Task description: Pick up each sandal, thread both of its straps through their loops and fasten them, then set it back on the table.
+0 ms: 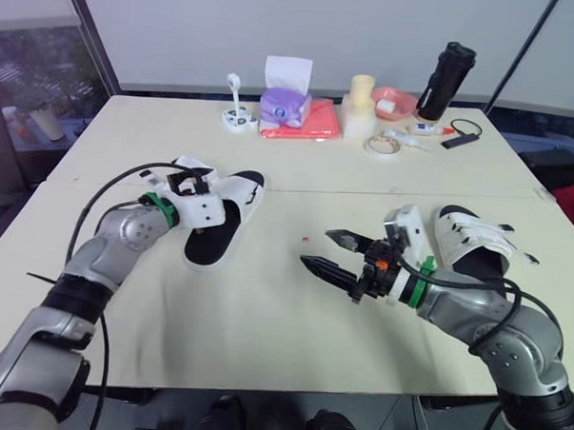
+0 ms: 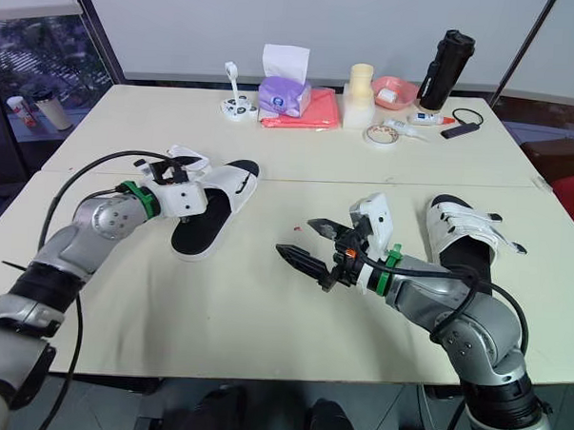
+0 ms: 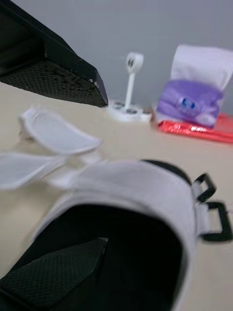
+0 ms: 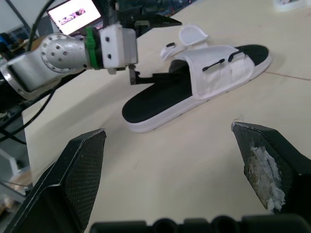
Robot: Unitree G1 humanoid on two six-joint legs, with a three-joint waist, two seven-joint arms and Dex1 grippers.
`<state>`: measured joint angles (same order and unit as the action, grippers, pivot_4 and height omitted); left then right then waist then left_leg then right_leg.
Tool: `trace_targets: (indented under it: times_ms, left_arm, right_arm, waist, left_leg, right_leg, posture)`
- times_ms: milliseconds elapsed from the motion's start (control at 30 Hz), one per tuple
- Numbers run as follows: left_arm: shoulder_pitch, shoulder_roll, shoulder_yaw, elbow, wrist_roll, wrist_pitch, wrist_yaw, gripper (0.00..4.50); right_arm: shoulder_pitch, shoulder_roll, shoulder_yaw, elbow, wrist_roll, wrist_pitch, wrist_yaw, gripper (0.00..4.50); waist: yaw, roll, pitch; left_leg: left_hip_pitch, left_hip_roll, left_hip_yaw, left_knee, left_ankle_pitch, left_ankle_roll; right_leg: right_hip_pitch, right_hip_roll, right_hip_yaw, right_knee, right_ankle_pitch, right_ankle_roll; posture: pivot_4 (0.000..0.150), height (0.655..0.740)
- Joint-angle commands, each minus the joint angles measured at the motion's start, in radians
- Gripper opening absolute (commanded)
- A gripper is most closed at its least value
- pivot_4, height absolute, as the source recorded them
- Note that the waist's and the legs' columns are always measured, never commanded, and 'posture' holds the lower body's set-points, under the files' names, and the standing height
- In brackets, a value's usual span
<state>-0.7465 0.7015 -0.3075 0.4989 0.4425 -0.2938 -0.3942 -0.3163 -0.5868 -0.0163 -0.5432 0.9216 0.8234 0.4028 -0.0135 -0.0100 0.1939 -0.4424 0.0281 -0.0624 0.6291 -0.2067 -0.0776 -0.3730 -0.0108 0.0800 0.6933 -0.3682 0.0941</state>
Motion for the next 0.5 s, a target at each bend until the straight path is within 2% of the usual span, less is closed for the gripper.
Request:
trace_targets:
  times_ms: [33,233,333,500]
  left_arm:
    - [-0.074,-0.026,-0.039,0.117,0.084,-0.048,0.068,4.46]
    - [-0.245,-0.137,-0.110,0.409,0.181,-0.098,0.217,4.46]
    - [-0.302,-0.169,-0.151,0.526,0.226,-0.125,0.267,3.68]
    - [-0.342,-0.197,-0.171,0.612,0.241,-0.160,0.311,1.20]
  right_arm:
    - [-0.002,0.022,-0.019,-0.010,-0.018,-0.025,-0.002,4.50]
    - [-0.005,0.060,-0.025,-0.001,-0.045,-0.025,-0.020,4.50]
    - [-0.006,0.072,-0.028,-0.002,-0.055,-0.022,-0.029,4.50]
    - [0.002,0.077,-0.041,-0.006,-0.057,-0.018,-0.042,4.50]
  waist:
    - [-0.002,0.000,0.000]
    - [0.001,-0.001,0.000]
    - [-0.001,-0.001,0.000]
    - [-0.002,-0.001,0.000]
  left_leg:
    - [0.000,0.000,0.000,0.000,0.000,0.000]
    - [0.000,-0.002,-0.001,0.002,0.000,0.000]
    - [0.000,-0.002,-0.001,0.002,0.000,0.000]
    - [0.000,-0.002,-0.001,0.002,0.000,0.000]
  right_leg:
    - [0.000,0.000,0.000,0.000,0.000,0.000]
    - [0.000,0.000,-0.001,0.003,0.000,0.000]
    - [-0.001,0.000,-0.001,0.004,0.000,0.000]
    - [-0.002,0.000,-0.001,0.005,0.000,0.000]
  posture:
    - [0.150,0.7400]
    - [0.150,0.7400]
    - [0.150,0.7400]
    - [0.150,0.7400]
